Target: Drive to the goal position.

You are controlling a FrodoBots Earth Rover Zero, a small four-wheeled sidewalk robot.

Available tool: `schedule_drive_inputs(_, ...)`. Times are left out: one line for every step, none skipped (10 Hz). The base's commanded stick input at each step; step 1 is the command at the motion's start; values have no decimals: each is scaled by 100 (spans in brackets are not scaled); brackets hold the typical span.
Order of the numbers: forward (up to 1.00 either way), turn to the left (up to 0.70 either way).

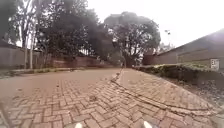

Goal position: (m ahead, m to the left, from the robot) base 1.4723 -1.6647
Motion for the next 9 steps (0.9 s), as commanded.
schedule_drive_inputs(50, 4)
schedule_drive_inputs(50, 10)
schedule_drive_inputs(50, 4)
schedule_drive_inputs(50, -1)
schedule_drive_inputs(50, -24)
schedule_drive_inputs(50, -47)
schedule_drive_inputs(50, -50)
schedule_drive_inputs(50, -50)
schedule_drive_inputs(50, -45)
